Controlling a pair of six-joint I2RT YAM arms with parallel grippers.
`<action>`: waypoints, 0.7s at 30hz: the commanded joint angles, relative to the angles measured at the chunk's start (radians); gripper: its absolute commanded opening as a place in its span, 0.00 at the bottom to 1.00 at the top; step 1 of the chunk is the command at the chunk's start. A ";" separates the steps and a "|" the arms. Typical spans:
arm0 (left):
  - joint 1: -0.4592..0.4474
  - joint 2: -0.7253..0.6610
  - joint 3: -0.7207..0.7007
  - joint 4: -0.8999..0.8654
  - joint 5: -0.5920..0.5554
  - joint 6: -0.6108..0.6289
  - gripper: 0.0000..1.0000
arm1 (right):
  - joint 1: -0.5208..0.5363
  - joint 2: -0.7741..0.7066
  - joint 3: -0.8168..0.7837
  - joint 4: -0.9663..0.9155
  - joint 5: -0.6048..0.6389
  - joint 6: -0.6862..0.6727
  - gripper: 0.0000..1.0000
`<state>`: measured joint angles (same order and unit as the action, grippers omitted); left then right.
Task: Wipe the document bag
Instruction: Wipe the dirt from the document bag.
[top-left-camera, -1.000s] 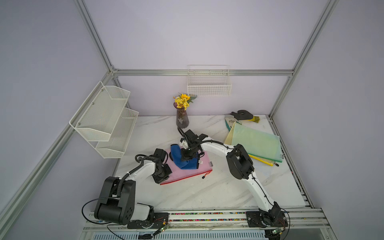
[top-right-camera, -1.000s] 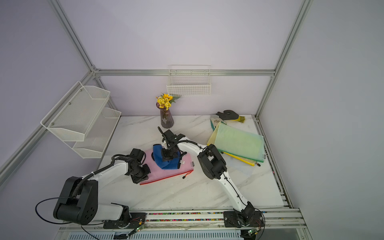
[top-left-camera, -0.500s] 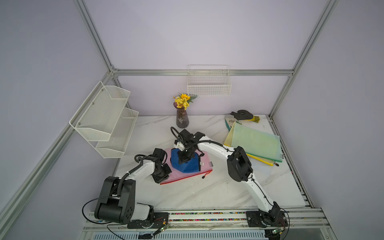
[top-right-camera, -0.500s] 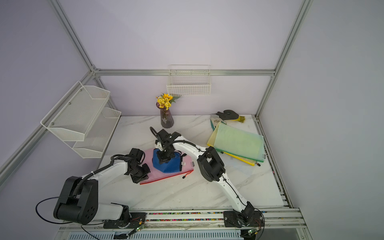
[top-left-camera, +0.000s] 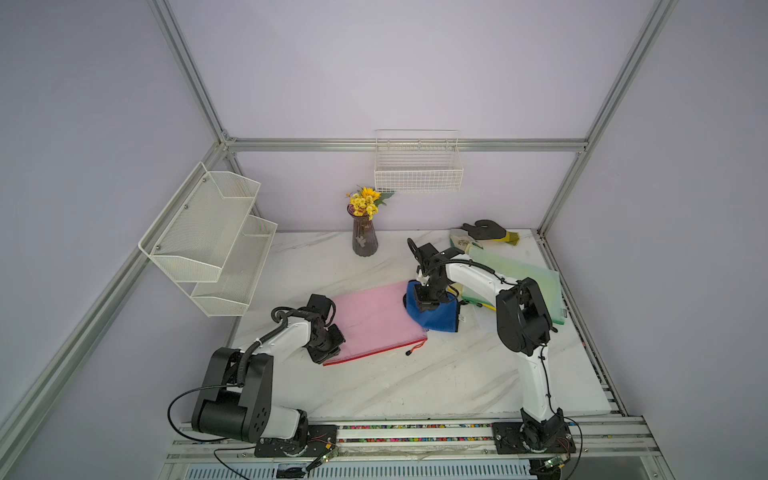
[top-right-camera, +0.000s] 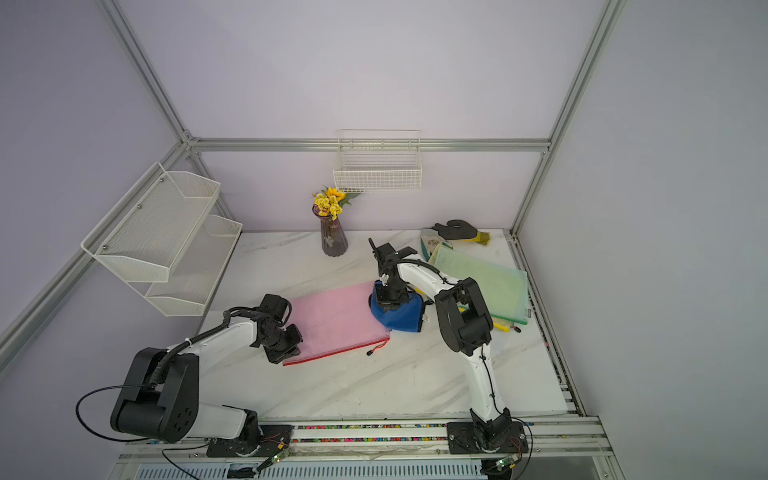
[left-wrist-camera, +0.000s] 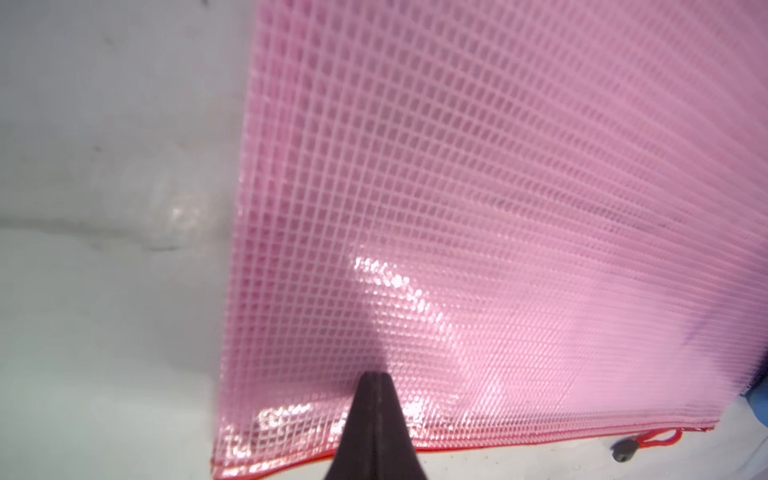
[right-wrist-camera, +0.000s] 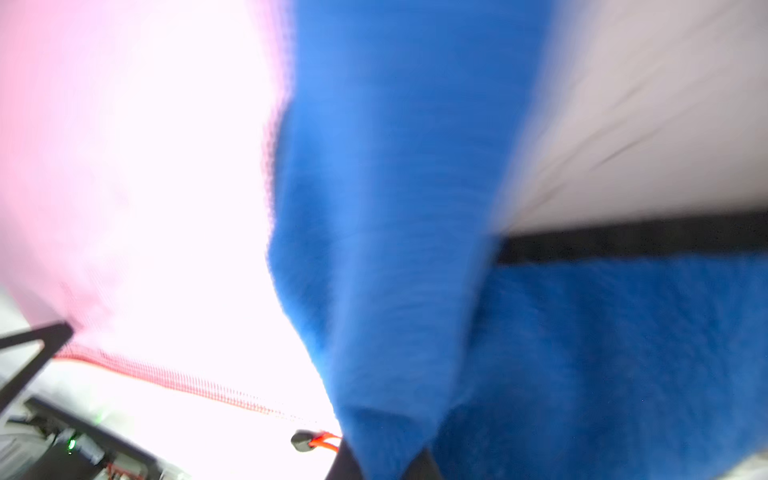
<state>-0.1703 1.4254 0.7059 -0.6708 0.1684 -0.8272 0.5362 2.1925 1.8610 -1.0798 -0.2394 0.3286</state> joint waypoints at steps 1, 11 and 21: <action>0.001 0.035 -0.049 0.056 -0.045 0.008 0.00 | 0.165 0.089 0.194 0.009 -0.065 -0.054 0.00; 0.000 -0.004 -0.078 0.041 -0.027 0.019 0.00 | 0.290 0.517 0.651 0.321 -0.502 0.146 0.00; 0.001 -0.004 -0.087 0.049 -0.034 0.007 0.00 | 0.109 0.183 0.142 0.303 0.049 0.107 0.00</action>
<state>-0.1703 1.3869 0.6636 -0.6170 0.1745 -0.8238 0.7265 2.4702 2.0823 -0.7464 -0.4702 0.4408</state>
